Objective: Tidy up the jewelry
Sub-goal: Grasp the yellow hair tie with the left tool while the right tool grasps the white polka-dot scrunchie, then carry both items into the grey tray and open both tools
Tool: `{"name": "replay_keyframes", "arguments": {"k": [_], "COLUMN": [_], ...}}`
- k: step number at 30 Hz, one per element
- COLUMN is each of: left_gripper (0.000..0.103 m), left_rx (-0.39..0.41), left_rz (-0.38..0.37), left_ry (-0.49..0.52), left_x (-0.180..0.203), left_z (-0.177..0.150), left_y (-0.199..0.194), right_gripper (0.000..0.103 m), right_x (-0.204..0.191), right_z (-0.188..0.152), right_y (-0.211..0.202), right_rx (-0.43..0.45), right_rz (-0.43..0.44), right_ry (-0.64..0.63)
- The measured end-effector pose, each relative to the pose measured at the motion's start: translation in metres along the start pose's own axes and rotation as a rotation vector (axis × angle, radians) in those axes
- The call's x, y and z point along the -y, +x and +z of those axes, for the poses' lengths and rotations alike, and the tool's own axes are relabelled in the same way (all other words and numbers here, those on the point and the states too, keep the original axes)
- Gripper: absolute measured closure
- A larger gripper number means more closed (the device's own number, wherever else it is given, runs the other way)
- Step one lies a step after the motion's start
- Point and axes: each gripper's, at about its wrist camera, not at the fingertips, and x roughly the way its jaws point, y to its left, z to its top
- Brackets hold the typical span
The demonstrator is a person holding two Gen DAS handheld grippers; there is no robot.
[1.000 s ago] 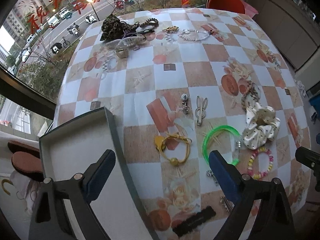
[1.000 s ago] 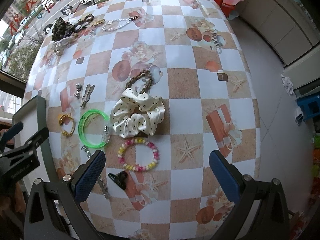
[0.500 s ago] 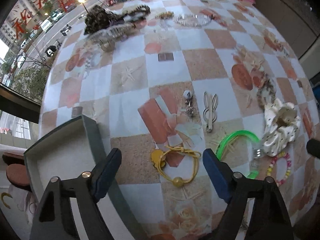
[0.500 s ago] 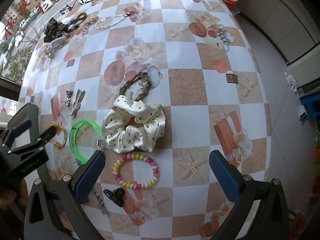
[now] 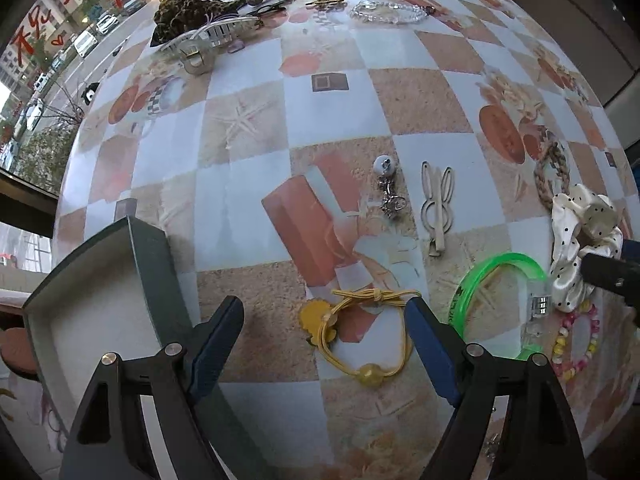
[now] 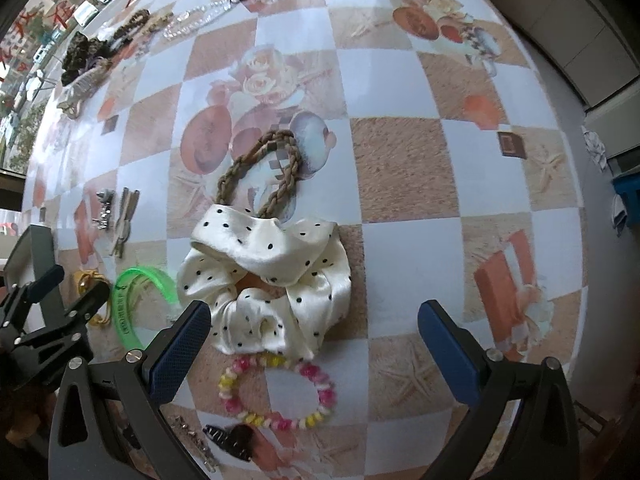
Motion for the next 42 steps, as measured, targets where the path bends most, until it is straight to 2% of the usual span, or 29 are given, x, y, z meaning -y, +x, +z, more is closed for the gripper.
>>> {"name": "replay_keyframes", "arguments": {"k": [1,3,4,5,8,11,12,13,14,15,16,20,26,33,37,42], "left_gripper": [0.017,0.028,0.030,0.034,0.047,0.069,0.077,0.077,0.077,0.077,0.077,0.077,0.077,0.077,0.077,0.077], "left_rx": [-0.001,-0.002,-0.003,-0.002,0.001,0.002,0.001,-0.002,-0.002,-0.001,-0.002,0.006,0.037,0.087,0.128,0.175], "left_rz": [-0.008,-0.039,-0.051,-0.055,-0.069,-0.094,-0.098,-0.102,-0.103,-0.106,-0.115,-0.141,-0.169,-0.203,-0.214,-0.216], "left_ry": [-0.005,-0.014,-0.017,-0.015,-0.005,0.010,0.015,0.019,0.021,0.022,0.015,-0.020,-0.063,-0.093,-0.120,-0.151], "left_x": [0.000,-0.004,-0.004,-0.003,0.008,0.018,0.021,0.023,0.025,0.028,0.029,0.023,0.011,-0.003,-0.011,-0.028], "left_z": [0.000,-0.001,-0.002,-0.003,-0.007,-0.009,-0.009,-0.009,-0.009,-0.010,-0.011,-0.013,-0.012,-0.024,-0.028,-0.037], "left_y": [0.000,0.001,0.001,0.001,-0.002,-0.006,-0.007,-0.007,-0.007,-0.008,-0.009,-0.015,-0.033,-0.070,-0.092,-0.115], "right_gripper": [0.007,0.012,0.016,0.017,0.026,0.047,0.058,0.068,0.073,0.079,0.083,0.086,0.087,0.087,0.087,0.087], "right_x": [0.000,-0.002,-0.003,-0.005,-0.012,-0.016,-0.017,-0.018,-0.017,-0.019,-0.019,-0.026,-0.009,-0.001,-0.005,-0.029], "right_z": [0.000,0.000,-0.001,-0.001,-0.002,-0.002,-0.002,-0.001,-0.001,0.001,0.001,-0.003,-0.017,-0.027,-0.031,-0.032], "right_y": [0.003,0.008,0.009,0.009,0.008,0.006,0.004,0.004,0.004,0.004,0.003,-0.001,-0.026,-0.055,-0.069,-0.086], "right_rx": [-0.007,-0.015,-0.017,-0.009,0.013,0.030,0.035,0.036,0.028,0.039,0.041,0.050,0.063,0.089,0.105,0.122], "right_rz": [0.001,0.007,0.008,-0.002,-0.014,-0.017,-0.009,-0.001,0.046,0.011,0.015,0.039,0.096,0.127,0.138,0.161], "right_ry": [-0.002,-0.006,-0.009,-0.016,-0.045,-0.063,-0.067,-0.067,-0.075,-0.062,-0.059,-0.048,-0.022,-0.014,-0.026,-0.066]}}
